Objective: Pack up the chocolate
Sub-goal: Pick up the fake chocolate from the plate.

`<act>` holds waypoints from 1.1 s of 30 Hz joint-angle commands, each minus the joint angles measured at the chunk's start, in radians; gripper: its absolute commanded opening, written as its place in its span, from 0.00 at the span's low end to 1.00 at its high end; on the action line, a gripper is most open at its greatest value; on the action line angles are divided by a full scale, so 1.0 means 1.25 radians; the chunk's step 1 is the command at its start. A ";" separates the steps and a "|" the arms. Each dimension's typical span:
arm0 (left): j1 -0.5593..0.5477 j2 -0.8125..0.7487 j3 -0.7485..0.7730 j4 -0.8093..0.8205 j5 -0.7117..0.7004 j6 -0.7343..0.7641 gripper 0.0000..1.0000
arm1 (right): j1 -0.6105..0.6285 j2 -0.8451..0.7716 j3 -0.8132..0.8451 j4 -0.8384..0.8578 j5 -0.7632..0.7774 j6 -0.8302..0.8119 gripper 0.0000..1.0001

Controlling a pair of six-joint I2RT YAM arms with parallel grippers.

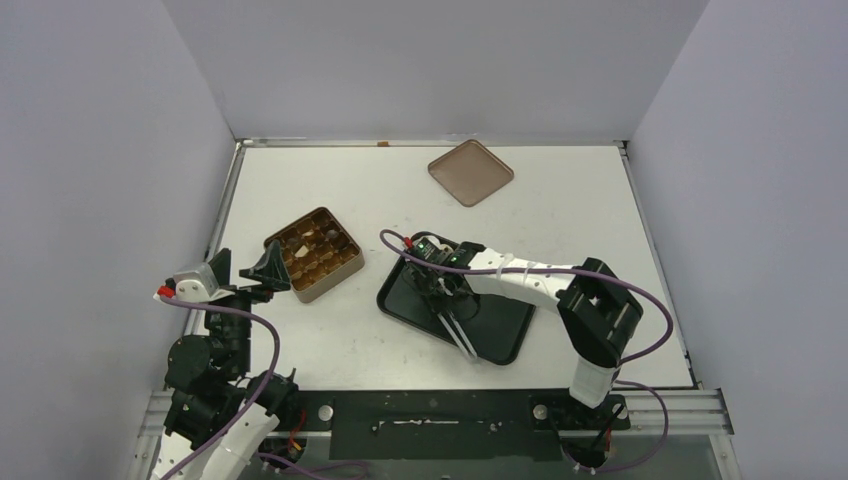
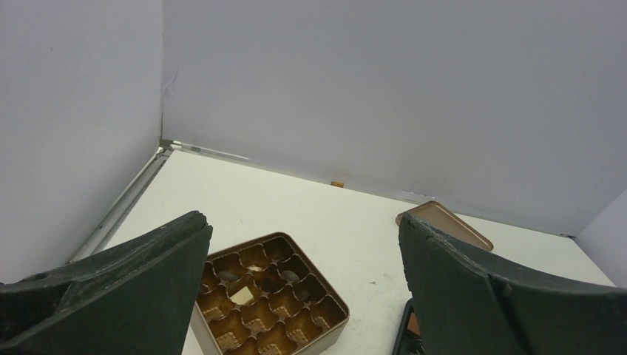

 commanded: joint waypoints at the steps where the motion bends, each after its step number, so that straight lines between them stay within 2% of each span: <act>1: -0.003 -0.006 0.004 0.016 0.005 -0.005 0.97 | -0.003 -0.032 0.027 -0.022 0.054 0.016 0.39; 11: -0.003 -0.011 0.005 0.015 0.006 -0.006 0.97 | -0.016 -0.034 -0.006 -0.010 0.029 0.012 0.41; 26: -0.003 -0.008 0.004 0.018 0.006 -0.005 0.97 | -0.032 0.012 0.033 -0.016 0.006 -0.011 0.44; 33: -0.003 -0.009 0.004 0.015 0.005 -0.004 0.97 | -0.034 0.041 0.063 0.005 0.000 -0.020 0.42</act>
